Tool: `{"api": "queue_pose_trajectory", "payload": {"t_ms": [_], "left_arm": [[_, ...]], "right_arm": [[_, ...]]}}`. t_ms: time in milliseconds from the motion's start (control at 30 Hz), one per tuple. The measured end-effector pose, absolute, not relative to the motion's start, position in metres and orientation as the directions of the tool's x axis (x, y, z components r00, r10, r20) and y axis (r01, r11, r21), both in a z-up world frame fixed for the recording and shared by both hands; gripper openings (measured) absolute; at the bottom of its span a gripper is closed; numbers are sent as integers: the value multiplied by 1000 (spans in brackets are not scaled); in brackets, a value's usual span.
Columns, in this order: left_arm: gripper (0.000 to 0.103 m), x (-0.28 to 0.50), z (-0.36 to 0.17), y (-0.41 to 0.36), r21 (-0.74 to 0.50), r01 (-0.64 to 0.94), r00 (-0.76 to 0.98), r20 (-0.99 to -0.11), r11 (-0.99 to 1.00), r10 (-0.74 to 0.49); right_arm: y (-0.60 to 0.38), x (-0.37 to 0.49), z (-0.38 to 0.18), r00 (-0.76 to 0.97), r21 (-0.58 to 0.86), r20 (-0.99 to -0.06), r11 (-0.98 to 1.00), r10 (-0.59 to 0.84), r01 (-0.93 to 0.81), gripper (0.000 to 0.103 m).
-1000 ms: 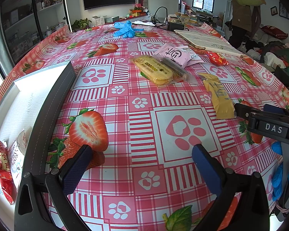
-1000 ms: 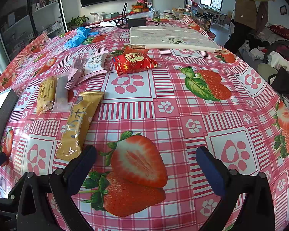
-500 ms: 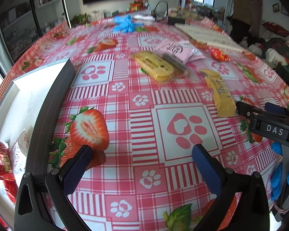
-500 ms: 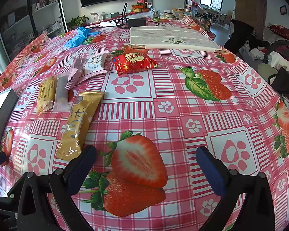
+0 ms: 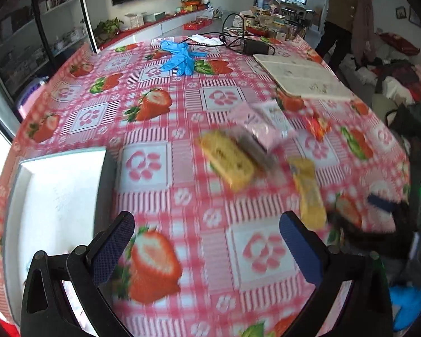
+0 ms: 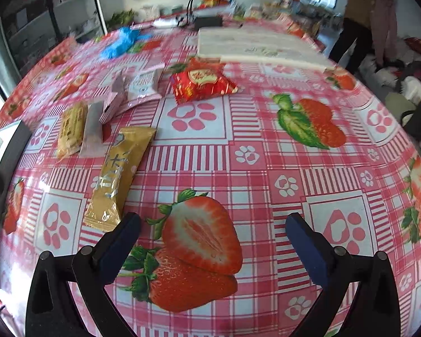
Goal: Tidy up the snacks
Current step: 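Move left gripper to yellow cake packet while right gripper grasps gold bar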
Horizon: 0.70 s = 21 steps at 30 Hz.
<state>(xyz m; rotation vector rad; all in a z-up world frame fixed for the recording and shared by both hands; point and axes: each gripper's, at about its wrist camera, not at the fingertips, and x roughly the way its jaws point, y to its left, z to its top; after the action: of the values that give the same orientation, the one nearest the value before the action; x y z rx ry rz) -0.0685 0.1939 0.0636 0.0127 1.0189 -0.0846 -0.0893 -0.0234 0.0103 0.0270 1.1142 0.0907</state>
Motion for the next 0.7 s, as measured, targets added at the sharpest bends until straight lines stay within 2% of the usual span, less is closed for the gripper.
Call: {"api": "queue_pose_trajectory", "payload": {"t_ms": [133, 200, 433, 467, 533, 567, 600, 633, 667, 700], "left_arm": [[103, -31, 45, 194, -99, -2, 451, -888, 995, -87], [103, -13, 31, 198, -131, -43, 406, -908, 990, -102], [103, 6, 9, 201, -116, -92, 373, -925, 989, -74], [103, 7, 9, 200, -115, -89, 373, -925, 989, -74], [101, 9, 10, 196, -106, -84, 378, -924, 991, -66], [100, 11, 10, 193, -103, -78, 378, -923, 992, -66], [95, 13, 11, 189, -104, -72, 383, -921, 992, -69], [86, 13, 13, 186, -105, -66, 389, -918, 992, -71], [78, 13, 14, 184, -107, -54, 396, -915, 993, -77], [62, 11, 17, 179, -116, -29, 406, -909, 993, -94]], "right_arm": [[-37, -74, 17, 368, 259, -897, 966, 247, -17, 103], [-31, -66, 23, 348, 306, -891, 952, 293, -17, 103], [32, -51, 15, 293, 172, -930, 968, 220, -182, 101], [38, -51, 14, 315, 120, -932, 973, 178, -195, 96], [47, -50, 17, 359, 37, -925, 972, 121, -232, 68], [46, -51, 19, 362, 44, -923, 970, 131, -237, 50], [44, -50, 20, 360, 51, -923, 970, 136, -236, 41], [40, -50, 21, 356, 65, -923, 971, 146, -231, 24], [33, -52, 21, 351, 83, -923, 973, 157, -217, 24], [25, -53, 21, 341, 121, -922, 972, 185, -200, 24]]}}
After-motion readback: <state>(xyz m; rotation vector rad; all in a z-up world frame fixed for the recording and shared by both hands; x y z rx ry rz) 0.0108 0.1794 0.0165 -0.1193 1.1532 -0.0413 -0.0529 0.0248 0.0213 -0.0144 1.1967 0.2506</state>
